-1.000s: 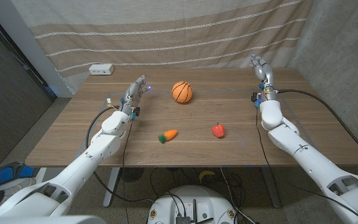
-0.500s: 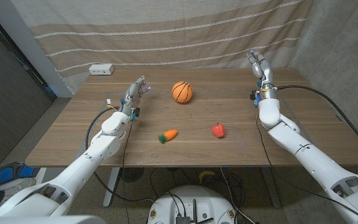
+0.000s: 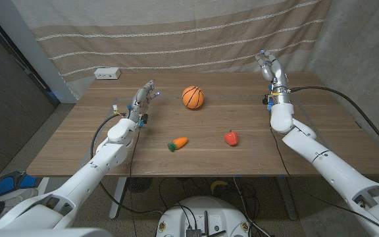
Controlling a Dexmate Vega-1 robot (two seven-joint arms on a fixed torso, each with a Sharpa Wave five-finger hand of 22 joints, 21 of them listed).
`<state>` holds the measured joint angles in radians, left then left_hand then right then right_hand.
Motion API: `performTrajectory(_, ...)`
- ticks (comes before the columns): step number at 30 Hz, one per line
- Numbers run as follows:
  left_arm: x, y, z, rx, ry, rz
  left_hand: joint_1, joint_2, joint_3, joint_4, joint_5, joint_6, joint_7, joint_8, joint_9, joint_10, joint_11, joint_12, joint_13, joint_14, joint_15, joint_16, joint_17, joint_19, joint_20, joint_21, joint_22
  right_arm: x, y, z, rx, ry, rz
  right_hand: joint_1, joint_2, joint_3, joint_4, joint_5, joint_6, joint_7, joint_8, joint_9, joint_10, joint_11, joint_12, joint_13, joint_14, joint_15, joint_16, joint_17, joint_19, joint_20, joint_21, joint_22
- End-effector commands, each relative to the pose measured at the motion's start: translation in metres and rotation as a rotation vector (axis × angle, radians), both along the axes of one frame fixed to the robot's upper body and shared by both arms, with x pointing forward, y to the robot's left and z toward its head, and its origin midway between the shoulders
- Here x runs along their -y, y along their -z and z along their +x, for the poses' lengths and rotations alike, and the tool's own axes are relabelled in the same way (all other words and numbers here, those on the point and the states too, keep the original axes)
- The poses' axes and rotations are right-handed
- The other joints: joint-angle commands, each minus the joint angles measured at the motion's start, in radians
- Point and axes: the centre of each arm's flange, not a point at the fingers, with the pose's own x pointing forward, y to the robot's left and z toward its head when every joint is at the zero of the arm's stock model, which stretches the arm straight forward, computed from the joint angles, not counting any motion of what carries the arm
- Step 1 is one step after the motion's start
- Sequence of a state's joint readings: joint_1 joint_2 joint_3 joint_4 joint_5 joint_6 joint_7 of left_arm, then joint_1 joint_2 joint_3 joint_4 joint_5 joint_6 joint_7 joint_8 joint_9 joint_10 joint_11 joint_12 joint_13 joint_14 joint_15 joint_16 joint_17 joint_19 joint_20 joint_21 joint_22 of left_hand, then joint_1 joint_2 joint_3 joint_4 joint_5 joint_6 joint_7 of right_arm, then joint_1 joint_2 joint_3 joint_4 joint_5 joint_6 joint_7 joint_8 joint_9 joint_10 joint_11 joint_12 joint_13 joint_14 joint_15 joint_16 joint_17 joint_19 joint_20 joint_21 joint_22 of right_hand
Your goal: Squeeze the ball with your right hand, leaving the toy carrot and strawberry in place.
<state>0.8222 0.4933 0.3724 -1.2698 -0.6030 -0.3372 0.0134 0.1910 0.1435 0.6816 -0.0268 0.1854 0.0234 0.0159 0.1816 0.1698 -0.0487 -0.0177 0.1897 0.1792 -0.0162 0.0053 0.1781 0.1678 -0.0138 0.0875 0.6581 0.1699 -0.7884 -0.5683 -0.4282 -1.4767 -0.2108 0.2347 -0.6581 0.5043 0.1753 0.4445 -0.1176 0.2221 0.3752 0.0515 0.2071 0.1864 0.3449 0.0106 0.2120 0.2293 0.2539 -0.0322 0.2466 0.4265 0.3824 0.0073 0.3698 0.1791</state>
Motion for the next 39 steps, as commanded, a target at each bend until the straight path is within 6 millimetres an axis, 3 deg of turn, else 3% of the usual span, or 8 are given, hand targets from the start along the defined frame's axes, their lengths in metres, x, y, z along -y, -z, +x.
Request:
performTrajectory(1,0.003,0.0,-0.001,-0.004,-0.002,0.003,-0.01,0.006,-0.001,-0.006,0.002,0.006,-0.002,0.004,0.006,-0.003,0.006,0.006,0.002,0.0,-0.001,0.005,0.001,0.008,0.0,-0.001,0.003,-0.012,-0.006,-0.008,0.037,0.073,-0.085,0.008,-0.006,0.001,-0.006,0.006,0.017,-0.003,0.005,0.003,0.012,-0.004,0.007,0.001,0.009,-0.001,0.007,0.0,0.013,0.002,-0.001,0.002)
performTrajectory(39,0.005,0.004,-0.01,0.001,-0.005,0.004,-0.012,0.01,-0.006,-0.02,0.0,0.013,-0.003,0.004,0.006,0.001,0.009,0.008,0.003,0.002,-0.001,0.005,0.001,0.016,0.004,-0.014,0.003,-0.058,-0.021,-0.014,0.094,0.16,-0.281,0.019,0.005,0.008,-0.018,0.017,0.068,-0.034,0.011,0.004,0.057,-0.029,0.015,-0.003,0.046,-0.039,0.029,-0.001,0.03,-0.009,-0.005,0.003)
